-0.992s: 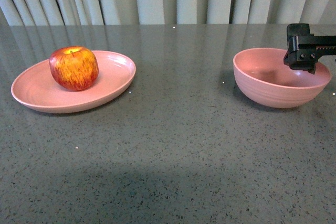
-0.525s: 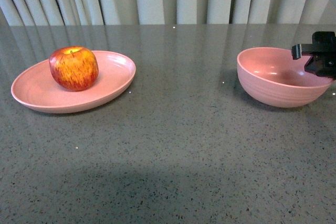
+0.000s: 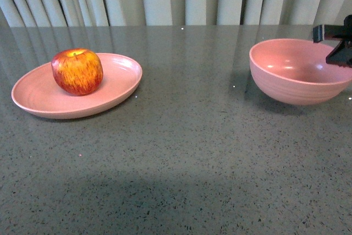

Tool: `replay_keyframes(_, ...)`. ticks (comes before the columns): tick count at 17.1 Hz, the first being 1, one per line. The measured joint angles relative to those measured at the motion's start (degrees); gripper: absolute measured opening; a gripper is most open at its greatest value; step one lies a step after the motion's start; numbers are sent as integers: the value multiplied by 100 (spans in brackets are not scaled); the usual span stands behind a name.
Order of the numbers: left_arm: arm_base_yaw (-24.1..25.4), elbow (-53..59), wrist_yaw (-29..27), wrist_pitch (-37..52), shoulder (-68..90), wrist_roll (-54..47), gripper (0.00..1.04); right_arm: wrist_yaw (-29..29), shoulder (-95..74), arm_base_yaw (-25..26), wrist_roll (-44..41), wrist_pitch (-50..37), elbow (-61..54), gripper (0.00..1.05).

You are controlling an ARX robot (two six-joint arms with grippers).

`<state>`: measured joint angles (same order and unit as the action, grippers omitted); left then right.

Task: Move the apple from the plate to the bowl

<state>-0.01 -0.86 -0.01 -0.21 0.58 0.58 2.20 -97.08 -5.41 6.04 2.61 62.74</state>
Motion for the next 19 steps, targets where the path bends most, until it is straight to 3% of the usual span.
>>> replay_keyframes(5, 0, 2, 0, 0, 0, 0, 98, 114, 525, -802, 251, 149, 398, 3)
replay_keyframes(11, 0, 0, -2, 0, 0, 2, 98, -157, -201, -1709, 544, 271, 955, 3)
replay_keyframes(19, 0, 2, 0, 0, 0, 2, 98, -426, -1008, -1941, 664, 450, 1620, 3)
